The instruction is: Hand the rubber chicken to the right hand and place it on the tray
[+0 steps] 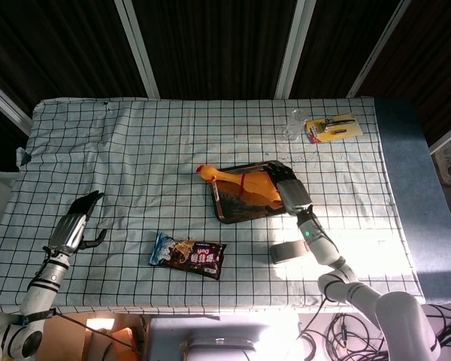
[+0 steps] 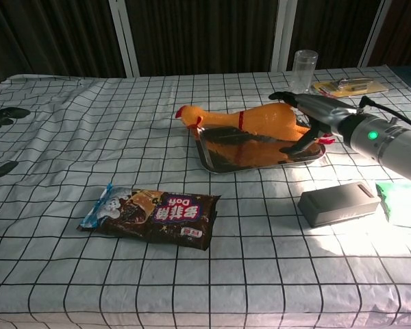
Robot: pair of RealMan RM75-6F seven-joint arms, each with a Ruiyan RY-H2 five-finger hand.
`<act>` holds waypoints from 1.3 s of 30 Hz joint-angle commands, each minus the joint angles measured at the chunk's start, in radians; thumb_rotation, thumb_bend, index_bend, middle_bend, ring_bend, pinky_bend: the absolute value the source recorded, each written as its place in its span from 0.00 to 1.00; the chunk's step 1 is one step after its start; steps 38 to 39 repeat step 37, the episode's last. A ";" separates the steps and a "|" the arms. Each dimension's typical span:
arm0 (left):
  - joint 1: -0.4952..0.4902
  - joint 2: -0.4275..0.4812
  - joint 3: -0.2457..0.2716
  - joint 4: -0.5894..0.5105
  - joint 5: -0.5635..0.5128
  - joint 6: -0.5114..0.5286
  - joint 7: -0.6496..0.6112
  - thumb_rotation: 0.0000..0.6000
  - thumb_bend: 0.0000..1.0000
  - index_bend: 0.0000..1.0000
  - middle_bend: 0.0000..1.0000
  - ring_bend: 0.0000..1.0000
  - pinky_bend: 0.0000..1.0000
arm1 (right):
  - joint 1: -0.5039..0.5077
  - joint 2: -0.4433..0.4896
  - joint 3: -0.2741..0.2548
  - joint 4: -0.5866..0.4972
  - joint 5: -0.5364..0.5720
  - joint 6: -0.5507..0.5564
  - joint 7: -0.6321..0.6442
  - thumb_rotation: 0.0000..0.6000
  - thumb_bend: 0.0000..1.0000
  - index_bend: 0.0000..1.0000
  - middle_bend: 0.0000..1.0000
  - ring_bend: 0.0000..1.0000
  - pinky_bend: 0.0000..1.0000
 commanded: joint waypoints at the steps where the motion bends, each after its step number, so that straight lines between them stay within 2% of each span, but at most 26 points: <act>1: 0.002 0.003 -0.001 -0.003 0.001 0.004 0.000 1.00 0.39 0.00 0.00 0.00 0.00 | -0.005 0.028 0.006 -0.042 0.008 0.000 -0.012 1.00 0.11 0.00 0.00 0.00 0.00; 7: 0.022 0.033 0.006 -0.029 0.023 0.044 0.006 1.00 0.39 0.00 0.00 0.00 0.00 | -0.045 0.130 -0.002 -0.189 -0.027 0.082 0.008 1.00 0.10 0.00 0.00 0.00 0.00; 11: 0.062 0.103 0.042 -0.084 0.044 0.079 0.043 1.00 0.39 0.00 0.00 0.00 0.00 | -0.120 0.253 -0.041 -0.350 -0.089 0.208 0.029 1.00 0.10 0.00 0.00 0.00 0.00; 13: 0.087 0.162 0.073 -0.154 0.050 0.072 0.032 1.00 0.39 0.00 0.00 0.00 0.00 | -0.166 0.325 -0.069 -0.432 -0.114 0.263 0.010 1.00 0.10 0.00 0.00 0.00 0.00; 15: 0.118 0.248 0.116 -0.242 0.071 0.074 0.020 1.00 0.39 0.00 0.00 0.00 0.00 | -0.225 0.427 -0.114 -0.542 -0.146 0.322 -0.041 1.00 0.10 0.00 0.00 0.00 0.00; 18: 0.183 0.315 0.154 -0.297 0.076 0.149 0.136 1.00 0.39 0.00 0.00 0.00 0.00 | -0.328 0.608 -0.186 -0.730 -0.150 0.388 -0.205 1.00 0.10 0.00 0.00 0.00 0.00; 21: 0.256 0.327 0.168 -0.345 0.049 0.240 0.245 1.00 0.39 0.00 0.00 0.00 0.00 | -0.450 0.748 -0.248 -0.880 -0.108 0.474 -0.397 1.00 0.10 0.00 0.00 0.00 0.00; 23: 0.292 0.317 0.183 -0.353 0.075 0.289 0.240 1.00 0.39 0.00 0.00 0.00 0.00 | -0.538 0.799 -0.287 -0.943 -0.061 0.537 -0.513 1.00 0.10 0.00 0.00 0.00 0.00; 26: 0.320 0.295 0.207 -0.322 0.133 0.333 0.243 1.00 0.39 0.00 0.00 0.00 0.00 | -0.629 0.800 -0.305 -0.960 -0.048 0.631 -0.520 1.00 0.10 0.00 0.00 0.00 0.00; 28: 0.341 0.266 0.208 -0.288 0.178 0.392 0.275 1.00 0.39 0.00 0.00 0.00 0.00 | -0.680 0.765 -0.293 -0.914 -0.065 0.708 -0.459 1.00 0.11 0.00 0.00 0.00 0.00; 30: 0.359 0.231 0.204 -0.243 0.226 0.455 0.271 1.00 0.39 0.00 0.00 0.00 0.00 | -0.699 0.745 -0.287 -0.865 -0.095 0.744 -0.456 1.00 0.11 0.00 0.00 0.00 0.00; 33: 0.366 0.204 0.213 -0.187 0.278 0.488 0.218 1.00 0.39 0.00 0.00 0.00 0.00 | -0.711 0.730 -0.271 -0.844 -0.132 0.777 -0.417 1.00 0.11 0.00 0.00 0.00 0.00; 39: 0.365 0.199 0.214 -0.168 0.288 0.476 0.203 1.00 0.39 0.00 0.00 0.00 0.00 | -0.716 0.726 -0.262 -0.836 -0.156 0.775 -0.405 1.00 0.11 0.00 0.00 0.00 0.00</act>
